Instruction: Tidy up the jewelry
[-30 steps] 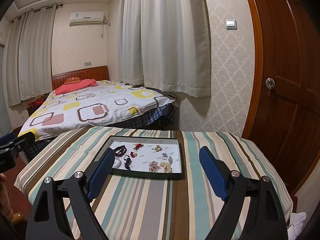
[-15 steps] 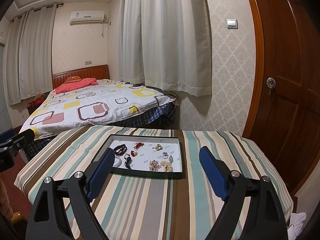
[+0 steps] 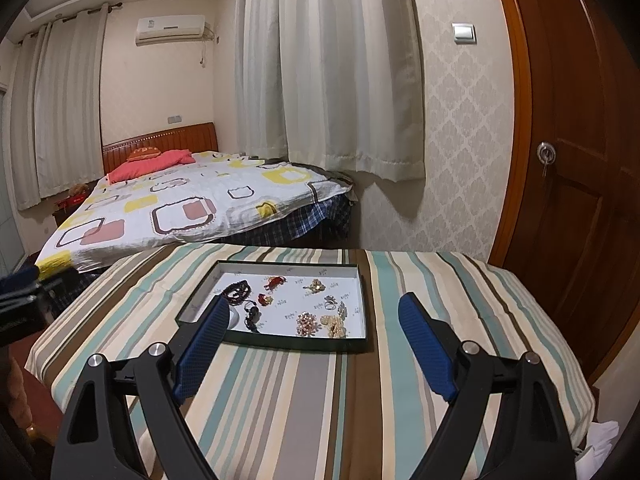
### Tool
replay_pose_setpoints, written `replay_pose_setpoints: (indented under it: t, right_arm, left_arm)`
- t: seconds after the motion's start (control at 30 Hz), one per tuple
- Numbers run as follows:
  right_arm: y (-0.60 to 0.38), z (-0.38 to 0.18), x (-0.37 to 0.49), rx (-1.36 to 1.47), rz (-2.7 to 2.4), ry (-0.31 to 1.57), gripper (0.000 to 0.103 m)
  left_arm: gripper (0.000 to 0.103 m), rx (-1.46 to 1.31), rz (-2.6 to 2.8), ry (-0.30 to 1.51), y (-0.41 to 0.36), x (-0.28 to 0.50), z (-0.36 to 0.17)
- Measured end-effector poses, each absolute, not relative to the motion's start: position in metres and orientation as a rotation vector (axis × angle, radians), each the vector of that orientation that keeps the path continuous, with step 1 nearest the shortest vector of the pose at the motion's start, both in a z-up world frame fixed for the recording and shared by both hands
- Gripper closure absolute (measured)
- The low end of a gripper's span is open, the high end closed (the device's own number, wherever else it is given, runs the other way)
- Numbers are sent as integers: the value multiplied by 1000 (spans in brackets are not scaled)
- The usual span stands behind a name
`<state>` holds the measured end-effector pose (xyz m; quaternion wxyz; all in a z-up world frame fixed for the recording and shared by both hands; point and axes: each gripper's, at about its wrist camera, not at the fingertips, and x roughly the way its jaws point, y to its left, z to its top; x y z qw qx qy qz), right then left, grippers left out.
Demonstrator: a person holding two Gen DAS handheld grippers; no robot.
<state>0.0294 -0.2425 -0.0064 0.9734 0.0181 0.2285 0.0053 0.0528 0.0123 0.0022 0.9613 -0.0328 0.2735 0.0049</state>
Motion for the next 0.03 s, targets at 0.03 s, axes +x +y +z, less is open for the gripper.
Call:
replay_pose_setpoints:
  t: [0.03]
  right_arm:
    - [-246, -10, 36, 41, 5, 470, 19]
  left_arm:
    - [4, -72, 29, 588, 18, 65, -10]
